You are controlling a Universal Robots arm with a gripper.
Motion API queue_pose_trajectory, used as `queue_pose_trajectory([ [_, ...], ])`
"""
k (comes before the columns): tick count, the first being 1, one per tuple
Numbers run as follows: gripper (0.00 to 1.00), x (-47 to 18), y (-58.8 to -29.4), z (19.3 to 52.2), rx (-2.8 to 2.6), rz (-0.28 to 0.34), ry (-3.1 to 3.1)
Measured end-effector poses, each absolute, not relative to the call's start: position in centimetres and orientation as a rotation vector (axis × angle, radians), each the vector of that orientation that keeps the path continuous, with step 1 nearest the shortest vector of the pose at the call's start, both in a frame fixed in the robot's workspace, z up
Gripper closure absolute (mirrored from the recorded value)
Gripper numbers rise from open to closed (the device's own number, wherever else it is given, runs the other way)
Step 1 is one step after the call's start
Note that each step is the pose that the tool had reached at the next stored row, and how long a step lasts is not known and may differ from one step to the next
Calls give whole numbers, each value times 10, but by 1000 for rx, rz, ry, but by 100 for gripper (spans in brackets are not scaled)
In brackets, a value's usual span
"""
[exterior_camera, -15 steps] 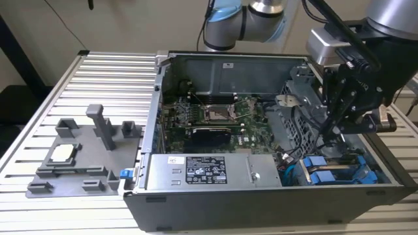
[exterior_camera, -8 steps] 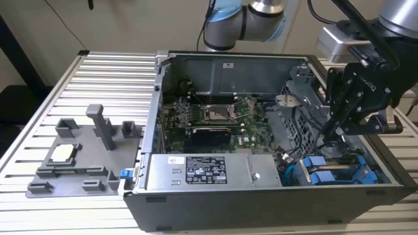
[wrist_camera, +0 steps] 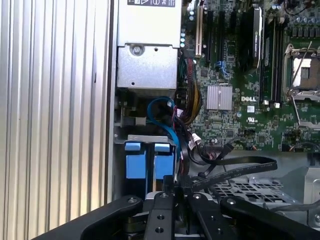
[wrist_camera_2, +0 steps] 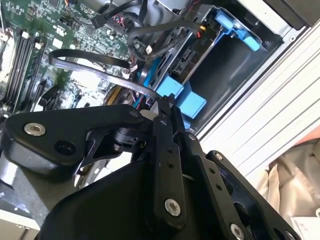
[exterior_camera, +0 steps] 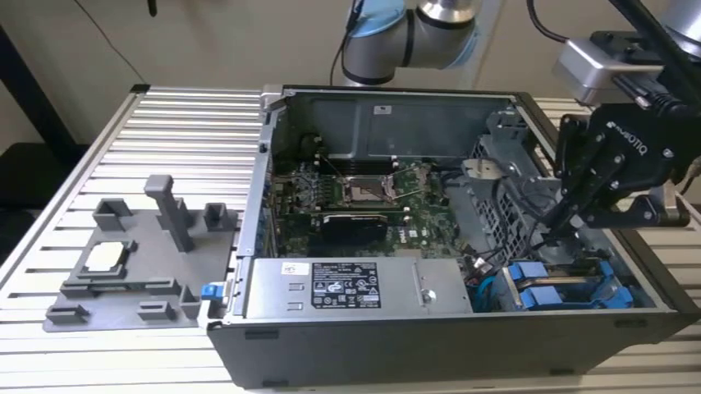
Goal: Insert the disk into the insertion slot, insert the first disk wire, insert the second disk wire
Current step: 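Insert the second disk wire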
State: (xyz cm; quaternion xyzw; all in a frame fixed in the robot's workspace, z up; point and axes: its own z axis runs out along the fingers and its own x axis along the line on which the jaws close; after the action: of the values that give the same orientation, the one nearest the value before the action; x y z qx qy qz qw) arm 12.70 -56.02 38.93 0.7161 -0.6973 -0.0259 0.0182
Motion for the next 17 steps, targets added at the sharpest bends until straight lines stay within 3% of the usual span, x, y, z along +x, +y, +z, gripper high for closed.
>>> queue_pose_trajectory([
  [17,84,159,-566,389,2178,-179,-2121],
])
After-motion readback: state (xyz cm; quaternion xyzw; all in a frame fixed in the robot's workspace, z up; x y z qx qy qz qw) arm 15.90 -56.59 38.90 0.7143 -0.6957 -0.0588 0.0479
